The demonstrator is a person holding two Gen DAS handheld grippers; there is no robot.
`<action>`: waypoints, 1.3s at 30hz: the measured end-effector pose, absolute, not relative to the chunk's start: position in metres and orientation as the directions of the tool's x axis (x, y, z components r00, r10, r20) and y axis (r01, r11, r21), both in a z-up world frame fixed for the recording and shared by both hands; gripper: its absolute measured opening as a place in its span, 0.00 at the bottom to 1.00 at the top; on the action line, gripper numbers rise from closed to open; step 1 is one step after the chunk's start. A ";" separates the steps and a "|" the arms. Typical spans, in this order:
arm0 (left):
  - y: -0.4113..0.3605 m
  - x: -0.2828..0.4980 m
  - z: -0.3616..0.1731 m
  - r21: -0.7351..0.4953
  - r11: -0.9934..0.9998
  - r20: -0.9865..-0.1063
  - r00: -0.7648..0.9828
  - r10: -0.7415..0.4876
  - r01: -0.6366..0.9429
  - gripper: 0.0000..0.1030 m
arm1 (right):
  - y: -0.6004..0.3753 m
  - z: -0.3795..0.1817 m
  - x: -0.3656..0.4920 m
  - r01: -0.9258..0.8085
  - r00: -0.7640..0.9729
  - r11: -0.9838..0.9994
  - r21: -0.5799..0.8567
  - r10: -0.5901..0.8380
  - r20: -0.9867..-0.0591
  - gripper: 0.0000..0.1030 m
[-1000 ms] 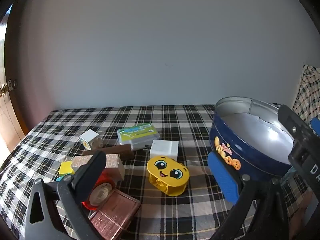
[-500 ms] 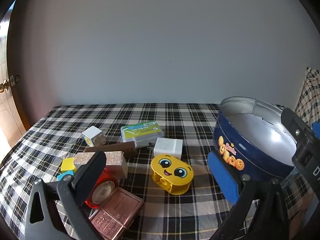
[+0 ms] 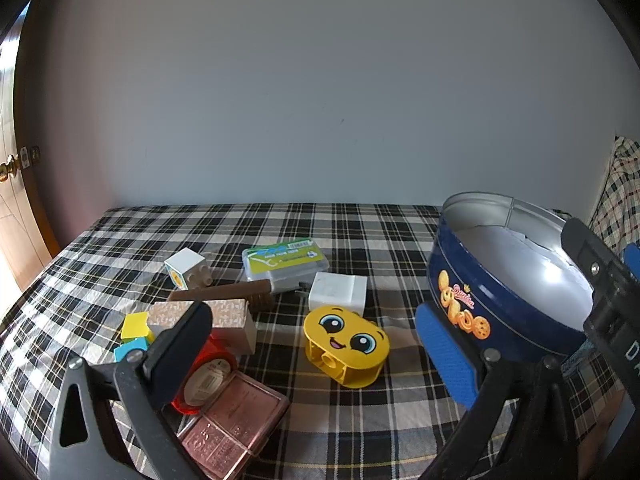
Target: Organize rigid objects
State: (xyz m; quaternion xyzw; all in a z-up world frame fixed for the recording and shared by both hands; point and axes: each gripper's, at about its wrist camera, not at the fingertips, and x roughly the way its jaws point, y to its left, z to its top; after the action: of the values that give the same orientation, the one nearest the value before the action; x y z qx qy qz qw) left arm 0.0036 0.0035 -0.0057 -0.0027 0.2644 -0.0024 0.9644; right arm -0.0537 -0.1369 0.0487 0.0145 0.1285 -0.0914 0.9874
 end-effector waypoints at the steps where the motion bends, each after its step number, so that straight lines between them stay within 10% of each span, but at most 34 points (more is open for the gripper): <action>1: 0.004 0.003 -0.006 -0.006 1.000 -0.510 0.860 -0.006 0.003 1.00 | -0.137 0.049 -0.054 0.184 0.950 0.983 0.007 -0.176 -0.257 1.00; 39: 0.002 0.005 -0.007 -0.009 1.000 -0.518 0.856 -0.008 0.004 1.00 | -0.138 0.049 -0.052 0.172 0.949 0.985 0.014 -0.162 -0.270 1.00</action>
State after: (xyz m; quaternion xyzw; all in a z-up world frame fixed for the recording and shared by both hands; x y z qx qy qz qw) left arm 0.0049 0.0023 -0.0066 -0.0040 0.2687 -0.0032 0.9632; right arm -0.0524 -0.1382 0.0485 0.0187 0.1351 -0.0848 0.9870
